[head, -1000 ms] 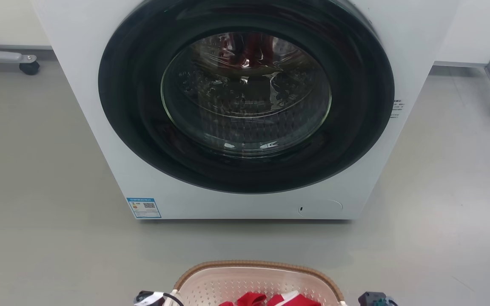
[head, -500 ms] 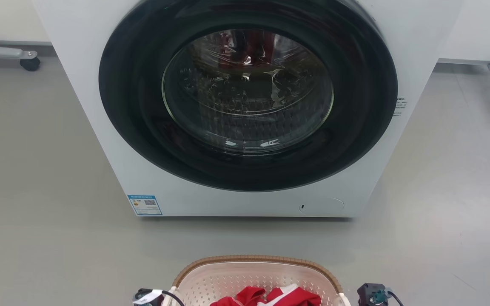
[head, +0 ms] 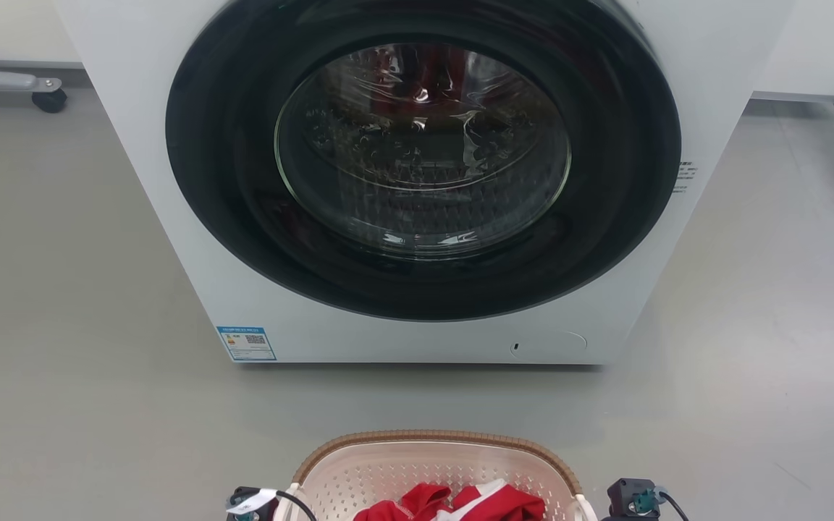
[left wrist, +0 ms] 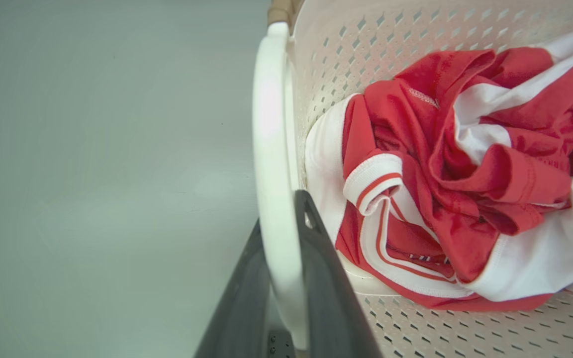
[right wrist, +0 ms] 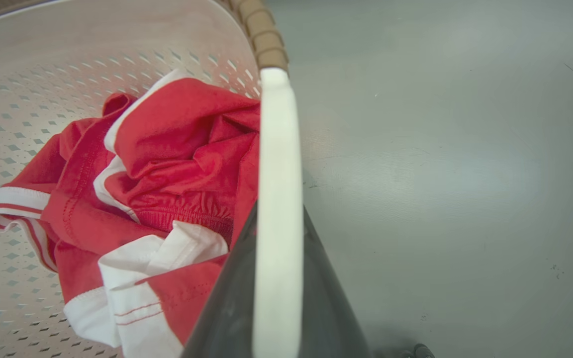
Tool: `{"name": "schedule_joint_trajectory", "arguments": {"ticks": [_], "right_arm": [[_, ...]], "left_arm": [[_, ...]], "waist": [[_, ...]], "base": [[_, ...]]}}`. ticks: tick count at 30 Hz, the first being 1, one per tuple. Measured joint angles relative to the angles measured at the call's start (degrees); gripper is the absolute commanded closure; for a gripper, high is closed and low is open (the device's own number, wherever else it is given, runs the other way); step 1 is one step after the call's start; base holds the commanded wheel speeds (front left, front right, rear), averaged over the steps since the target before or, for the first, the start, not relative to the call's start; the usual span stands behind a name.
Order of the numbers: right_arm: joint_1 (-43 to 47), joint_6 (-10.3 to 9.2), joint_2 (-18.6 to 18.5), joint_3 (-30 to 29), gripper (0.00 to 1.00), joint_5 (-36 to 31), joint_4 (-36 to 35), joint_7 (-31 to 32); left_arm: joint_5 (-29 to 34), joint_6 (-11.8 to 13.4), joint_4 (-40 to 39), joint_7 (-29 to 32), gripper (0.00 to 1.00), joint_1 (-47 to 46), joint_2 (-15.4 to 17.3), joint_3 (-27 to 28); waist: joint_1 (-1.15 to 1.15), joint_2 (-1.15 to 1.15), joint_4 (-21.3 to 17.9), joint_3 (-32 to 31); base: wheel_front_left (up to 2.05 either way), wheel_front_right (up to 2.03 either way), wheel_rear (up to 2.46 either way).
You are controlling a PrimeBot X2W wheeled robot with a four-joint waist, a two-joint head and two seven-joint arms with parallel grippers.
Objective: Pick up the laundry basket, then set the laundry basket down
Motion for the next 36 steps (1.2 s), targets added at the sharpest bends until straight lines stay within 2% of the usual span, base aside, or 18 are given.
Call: {"name": "schedule_joint_trajectory", "arguments": {"ticks": [15, 26, 36], "right_arm": [[-4.2, 0.00, -0.1, 1.1, 1.00, 0.6, -0.1, -1.4], [-11.1, 0.00, -0.7, 1.3, 1.00, 0.6, 0.7, -3.0], [-17.4, 0.00, -1.2, 1.4, 1.00, -0.1, 2.1, -4.4]], "left_arm": [[0.0, 1.1, -0.3, -1.4, 1.00, -2.6, 0.1, 0.0], [-0.1, 3.9, -4.2, -2.6, 1.00, -6.7, 0.7, -0.3], [-0.4, 7.3, -8.7, -3.4, 1.00, -10.4, 1.4, -1.2]], "waist": [[0.00, 0.00, -0.1, 3.8], [0.00, 0.00, -0.2, 8.7], [0.00, 0.00, -0.1, 15.6]], "base": [[0.00, 0.00, 0.00], [0.00, 0.00, 0.00], [0.00, 0.00, 0.00]]}}
